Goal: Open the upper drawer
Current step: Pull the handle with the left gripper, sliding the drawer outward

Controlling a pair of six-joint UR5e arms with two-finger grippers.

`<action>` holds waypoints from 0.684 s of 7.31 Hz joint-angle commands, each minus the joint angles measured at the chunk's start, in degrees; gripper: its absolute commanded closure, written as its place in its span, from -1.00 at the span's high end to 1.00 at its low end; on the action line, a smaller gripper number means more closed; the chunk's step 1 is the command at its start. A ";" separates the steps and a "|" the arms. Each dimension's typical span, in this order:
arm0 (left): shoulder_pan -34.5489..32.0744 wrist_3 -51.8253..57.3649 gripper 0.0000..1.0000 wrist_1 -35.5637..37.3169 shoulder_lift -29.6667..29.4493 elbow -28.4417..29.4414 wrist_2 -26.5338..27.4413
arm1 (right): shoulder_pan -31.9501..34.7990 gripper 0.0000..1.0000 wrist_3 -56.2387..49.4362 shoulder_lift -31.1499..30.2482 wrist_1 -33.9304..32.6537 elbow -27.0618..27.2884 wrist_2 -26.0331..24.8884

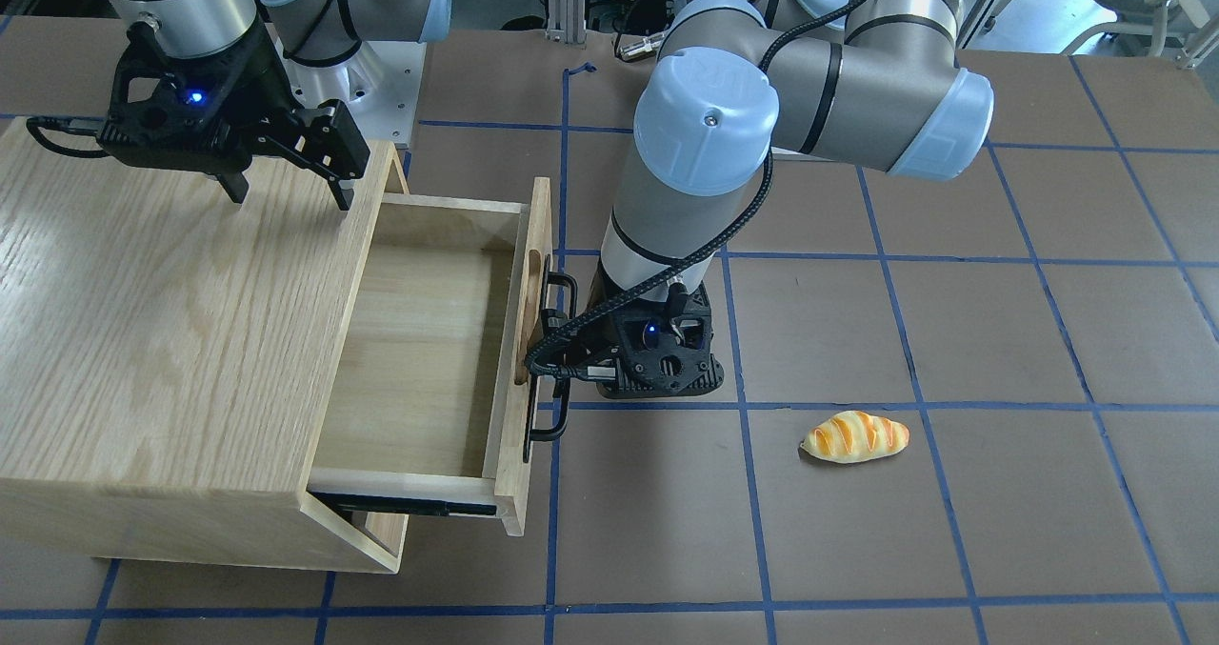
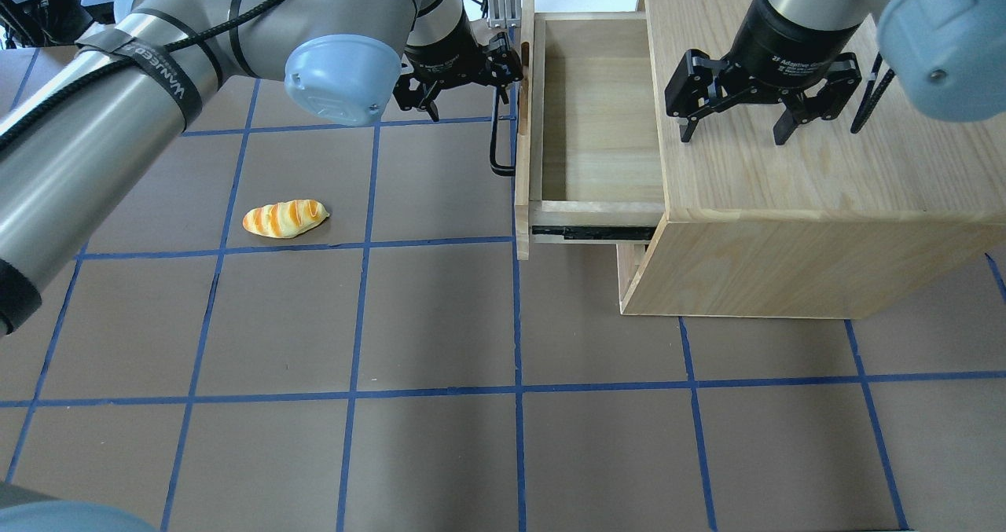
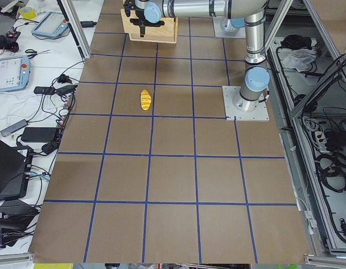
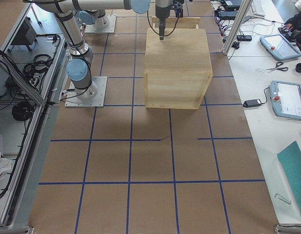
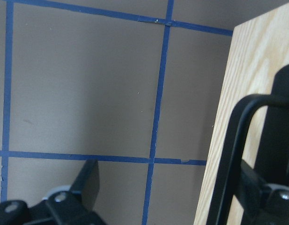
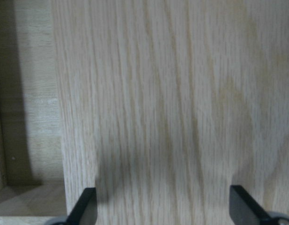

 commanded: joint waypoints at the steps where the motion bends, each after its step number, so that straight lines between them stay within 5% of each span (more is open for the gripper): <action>1: 1.35 0.10 1.00 -0.30 0.57 -0.13 0.00 | 0.00 1.00 0.00 0.00 0.00 0.00 -0.05; 5: 1.79 1.94 1.00 -0.57 1.01 -0.57 0.09 | 0.00 1.00 0.00 0.00 0.00 0.00 -0.05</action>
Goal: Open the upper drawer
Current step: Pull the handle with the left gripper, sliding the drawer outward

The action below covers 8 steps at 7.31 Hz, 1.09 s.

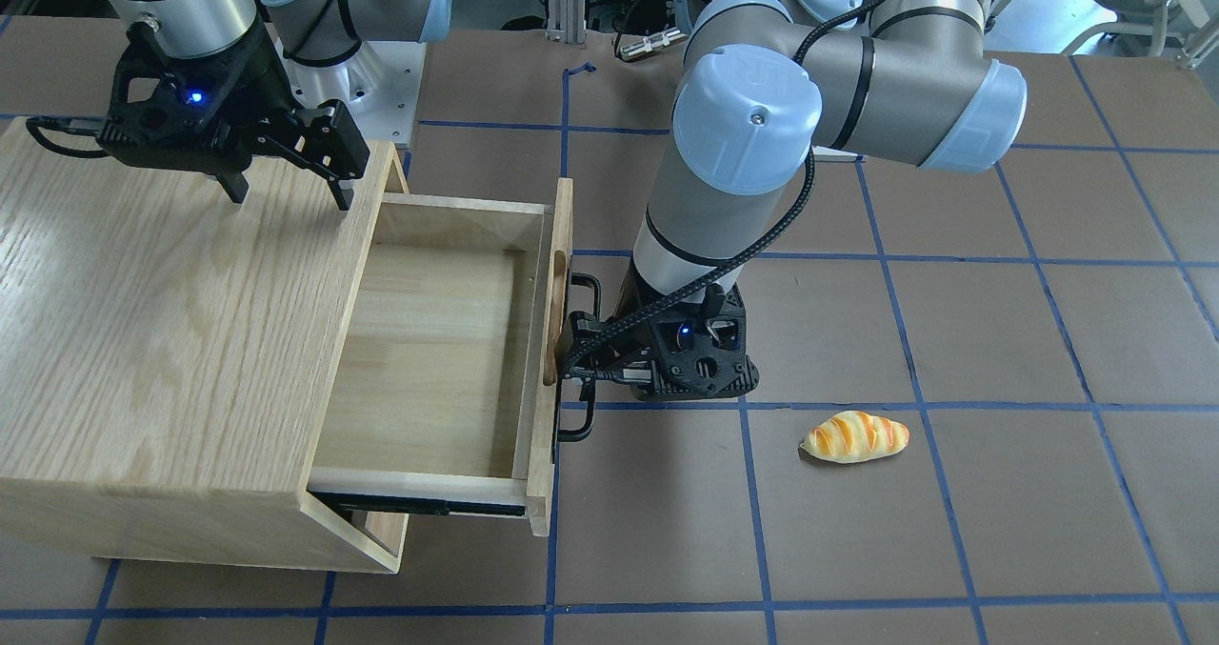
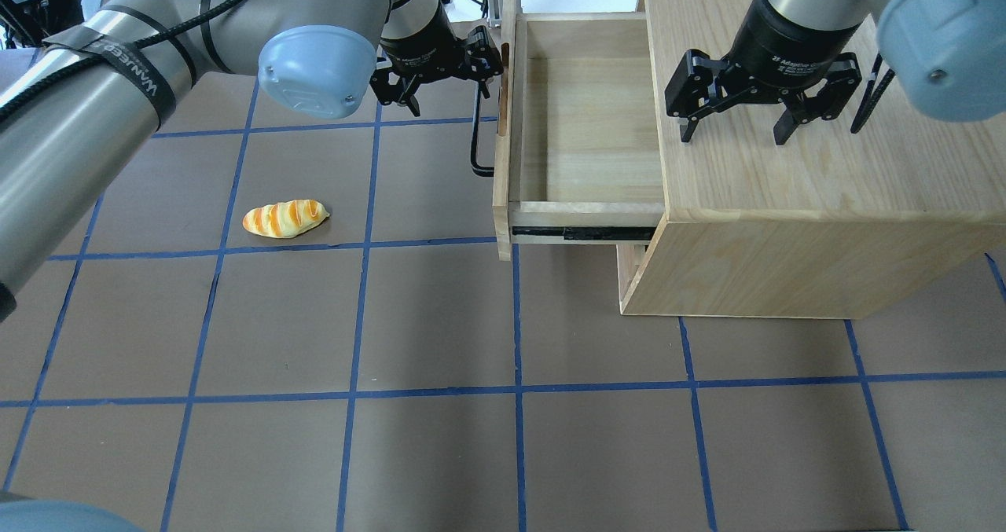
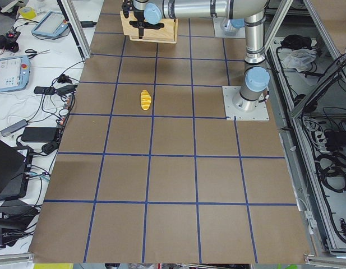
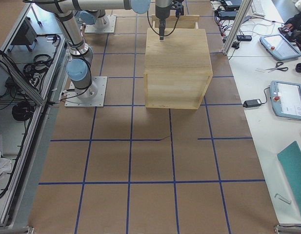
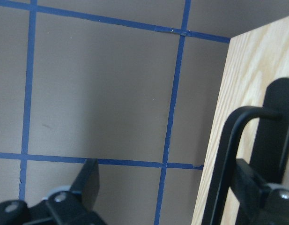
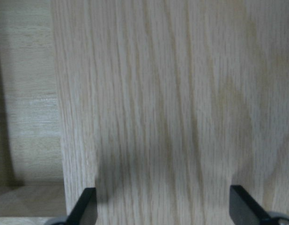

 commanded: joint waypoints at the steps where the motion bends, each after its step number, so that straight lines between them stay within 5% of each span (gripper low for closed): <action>1: 0.05 0.25 1.00 -0.03 0.07 -0.04 0.01 | 0.00 1.00 0.00 0.00 0.00 0.00 0.00; 8: 1.37 0.43 1.00 -2.13 1.12 0.13 1.42 | 0.00 1.00 0.00 0.00 0.00 0.00 0.00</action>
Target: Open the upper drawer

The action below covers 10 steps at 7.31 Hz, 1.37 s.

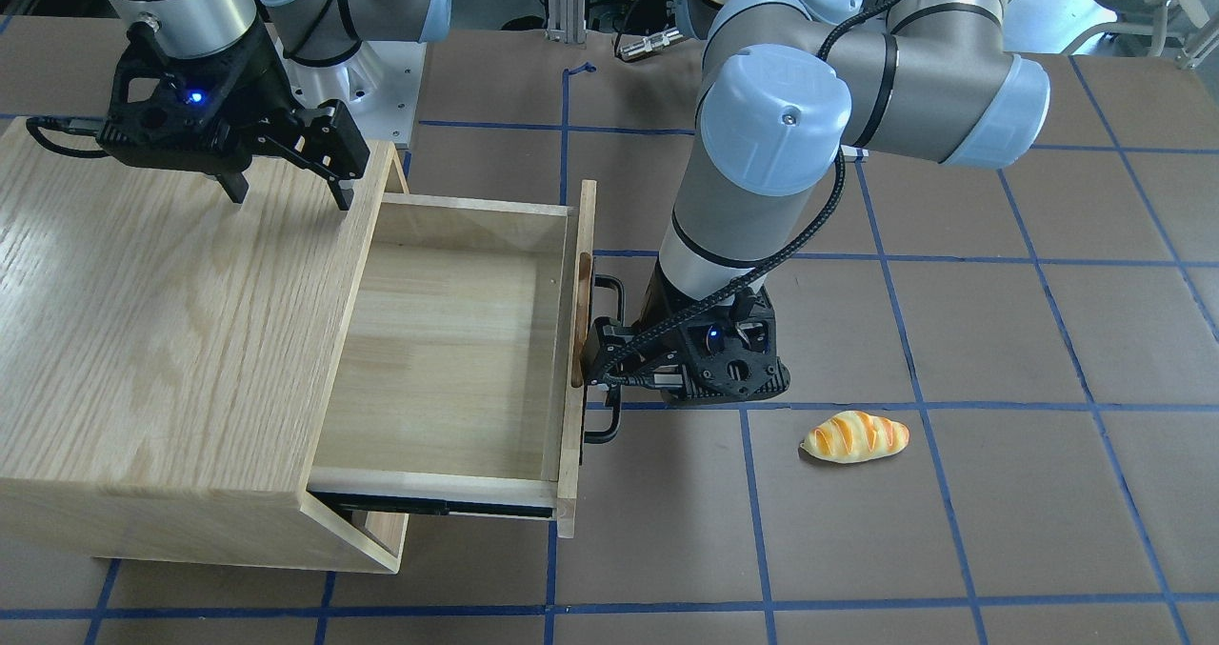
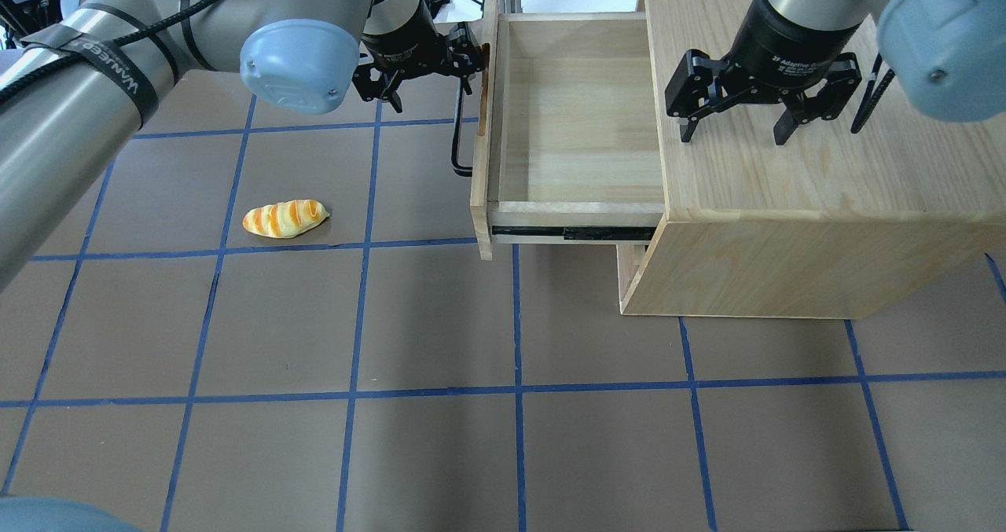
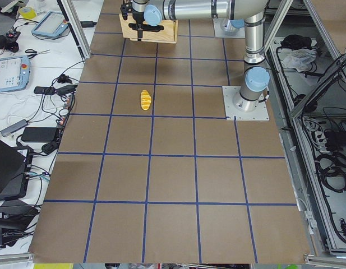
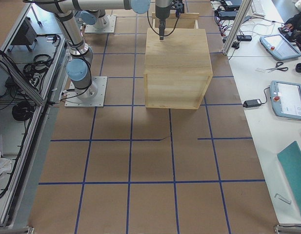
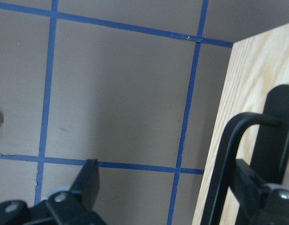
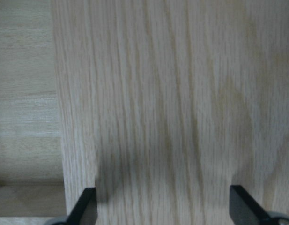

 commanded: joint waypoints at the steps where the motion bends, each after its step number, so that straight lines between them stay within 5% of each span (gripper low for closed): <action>1: -0.03 -0.26 1.00 -1.42 1.16 0.30 0.11 | 0.00 1.00 0.00 0.00 0.00 0.00 0.00; 6: 0.92 2.35 1.00 -12.45 6.26 5.03 0.11 | -0.09 1.00 0.00 0.00 0.00 0.00 0.00; 10: 12.85 22.27 1.00 -21.36 11.18 5.05 0.20 | 0.00 1.00 0.00 0.00 0.00 0.00 0.00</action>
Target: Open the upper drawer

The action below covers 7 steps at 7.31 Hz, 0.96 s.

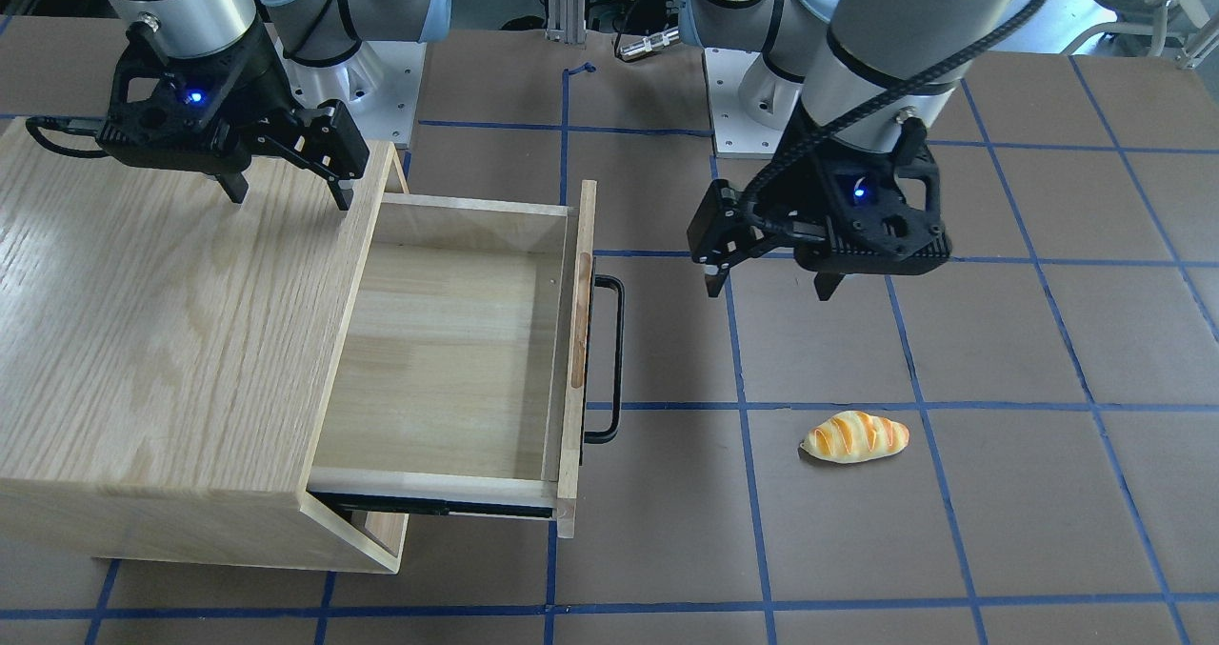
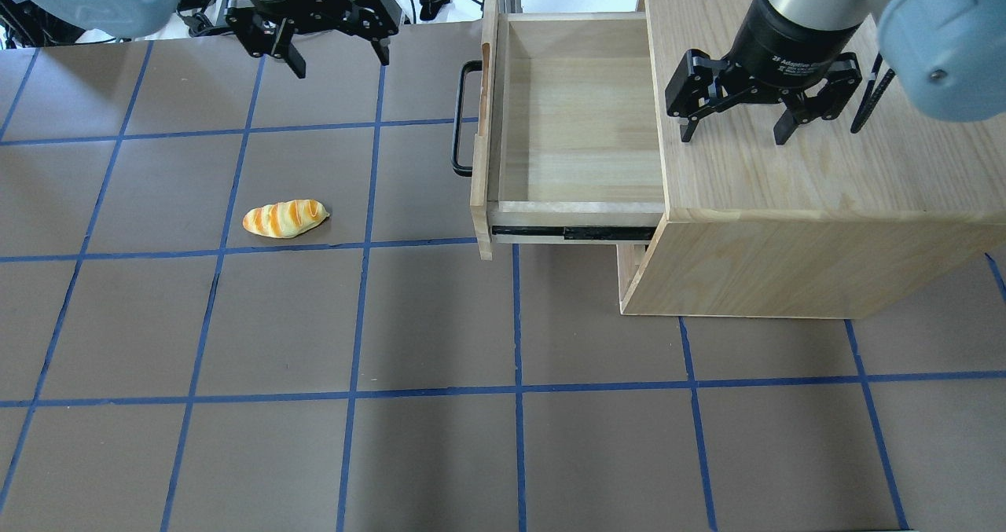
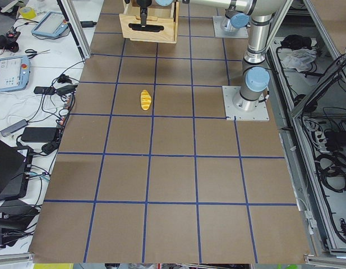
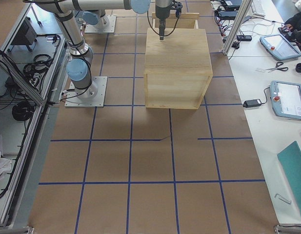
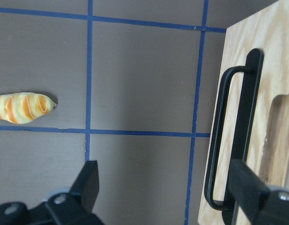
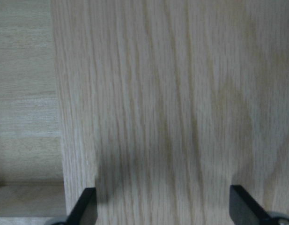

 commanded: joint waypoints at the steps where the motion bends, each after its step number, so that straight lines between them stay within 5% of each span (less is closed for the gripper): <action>1: 8.10 10.88 1.00 -3.59 2.61 -0.90 1.24 | 0.00 1.00 0.00 0.00 0.00 0.00 0.00; 3: 10.51 13.39 1.00 -3.87 5.17 -3.96 7.13 | 0.00 1.00 0.00 0.00 0.00 0.00 0.00; 5: 10.07 10.24 1.00 4.26 4.21 -10.63 6.97 | 0.00 1.00 0.00 0.00 0.00 0.00 0.00; 7: 6.83 9.96 1.00 4.05 7.27 -11.81 7.32 | 0.00 1.00 0.00 0.00 0.00 0.00 0.09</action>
